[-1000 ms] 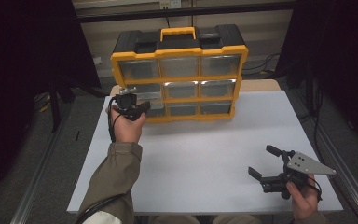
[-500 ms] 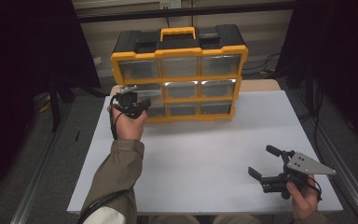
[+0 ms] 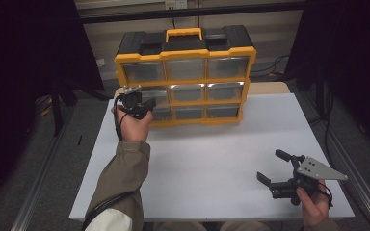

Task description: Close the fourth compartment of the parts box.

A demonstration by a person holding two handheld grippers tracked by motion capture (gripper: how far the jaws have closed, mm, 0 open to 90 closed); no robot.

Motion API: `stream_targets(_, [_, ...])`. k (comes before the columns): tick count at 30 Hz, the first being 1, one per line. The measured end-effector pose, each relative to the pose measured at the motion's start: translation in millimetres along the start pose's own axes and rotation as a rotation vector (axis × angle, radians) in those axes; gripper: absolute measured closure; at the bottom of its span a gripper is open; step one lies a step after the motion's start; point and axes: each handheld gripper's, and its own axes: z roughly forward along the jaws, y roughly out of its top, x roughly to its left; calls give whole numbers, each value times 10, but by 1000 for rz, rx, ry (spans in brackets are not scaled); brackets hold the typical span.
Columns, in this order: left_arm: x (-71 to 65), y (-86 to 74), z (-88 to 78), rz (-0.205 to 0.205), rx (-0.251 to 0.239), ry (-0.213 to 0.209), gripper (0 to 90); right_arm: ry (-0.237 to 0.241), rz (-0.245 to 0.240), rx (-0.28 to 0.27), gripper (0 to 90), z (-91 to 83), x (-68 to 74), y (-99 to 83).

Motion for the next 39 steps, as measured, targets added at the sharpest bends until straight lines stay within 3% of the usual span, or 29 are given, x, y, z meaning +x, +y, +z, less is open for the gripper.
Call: stream_targets(39, [11,37,174,2,-59,23,891,2,2,-3,0,3,0,-4])
